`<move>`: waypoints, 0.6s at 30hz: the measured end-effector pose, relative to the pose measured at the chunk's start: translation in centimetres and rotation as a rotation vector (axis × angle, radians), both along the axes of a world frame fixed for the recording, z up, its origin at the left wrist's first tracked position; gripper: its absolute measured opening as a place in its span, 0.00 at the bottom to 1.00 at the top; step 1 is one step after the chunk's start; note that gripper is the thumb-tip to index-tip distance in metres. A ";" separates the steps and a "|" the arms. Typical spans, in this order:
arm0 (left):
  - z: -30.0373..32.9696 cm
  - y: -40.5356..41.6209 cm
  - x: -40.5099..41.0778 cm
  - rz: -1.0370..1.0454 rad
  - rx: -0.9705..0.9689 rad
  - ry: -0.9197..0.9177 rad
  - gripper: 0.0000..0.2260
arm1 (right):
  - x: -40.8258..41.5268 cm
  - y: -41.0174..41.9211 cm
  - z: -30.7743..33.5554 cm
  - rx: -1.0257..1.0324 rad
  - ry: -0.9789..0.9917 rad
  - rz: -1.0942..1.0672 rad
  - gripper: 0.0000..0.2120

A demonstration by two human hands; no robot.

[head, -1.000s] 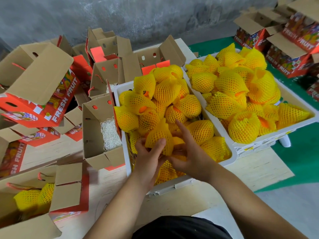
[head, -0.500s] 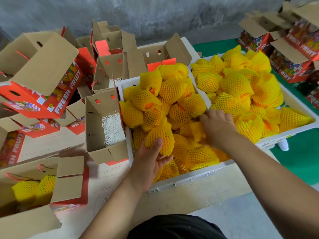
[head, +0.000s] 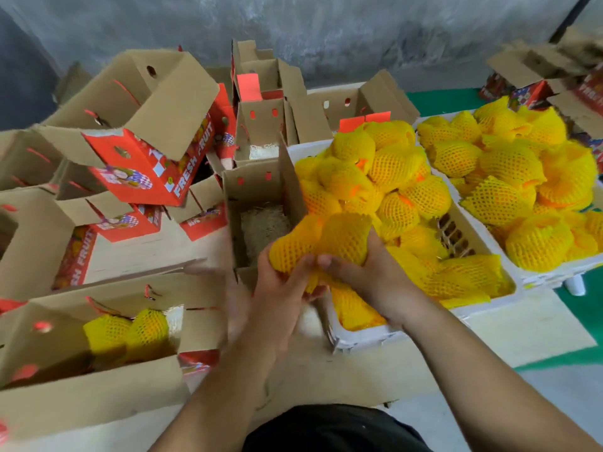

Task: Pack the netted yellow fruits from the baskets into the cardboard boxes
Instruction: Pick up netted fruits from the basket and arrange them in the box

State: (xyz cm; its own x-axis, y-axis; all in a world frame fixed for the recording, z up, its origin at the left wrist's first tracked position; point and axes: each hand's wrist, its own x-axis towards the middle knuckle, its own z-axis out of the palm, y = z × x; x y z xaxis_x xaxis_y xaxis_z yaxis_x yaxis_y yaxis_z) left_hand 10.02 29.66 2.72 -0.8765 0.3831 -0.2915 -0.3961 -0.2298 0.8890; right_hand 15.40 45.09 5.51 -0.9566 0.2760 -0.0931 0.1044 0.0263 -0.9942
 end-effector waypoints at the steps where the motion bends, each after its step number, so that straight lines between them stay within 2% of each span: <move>1: 0.0 -1.8 -0.6 0.017 -0.015 0.014 0.27 | -0.6 -1.8 -0.2 -0.013 -0.017 0.012 0.29; 5: 0.4 -10.2 -3.0 0.012 -0.040 0.094 0.28 | -3.0 -9.2 -0.3 -0.007 -0.046 0.024 0.41; 8: 0.4 -18.1 -4.8 0.000 -0.133 0.177 0.28 | -5.4 -15.9 -0.8 -0.011 -0.067 0.065 0.37; 11: -0.3 -26.4 -7.1 0.057 -0.471 0.493 0.32 | -8.4 -22.8 -2.3 -0.118 -0.151 0.104 0.35; 13: -1.1 -31.0 -8.8 0.020 -0.716 0.671 0.35 | -10.3 -26.5 -3.7 -0.176 -0.276 0.110 0.36; 15: -2.4 -34.5 -9.8 -0.024 -0.872 0.721 0.35 | -11.5 -29.0 -5.3 -0.197 -0.430 0.125 0.35; 17: -4.1 -36.8 -10.1 -0.057 -0.959 0.673 0.36 | -12.5 -30.4 -6.3 -0.243 -0.568 0.147 0.31; 18: -5.0 -37.6 -10.2 -0.071 -0.992 0.647 0.37 | -13.1 -30.8 -6.8 -0.244 -0.612 0.171 0.25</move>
State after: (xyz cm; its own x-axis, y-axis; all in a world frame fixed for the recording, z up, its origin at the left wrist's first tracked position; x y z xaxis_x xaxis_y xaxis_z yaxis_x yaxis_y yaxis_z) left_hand -0.17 -7.90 -2.32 -0.9561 0.2932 0.0015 0.2086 0.6767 0.7061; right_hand 2.29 14.28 -1.33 -0.7403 0.0279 -0.6717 0.6642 -0.1249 -0.7371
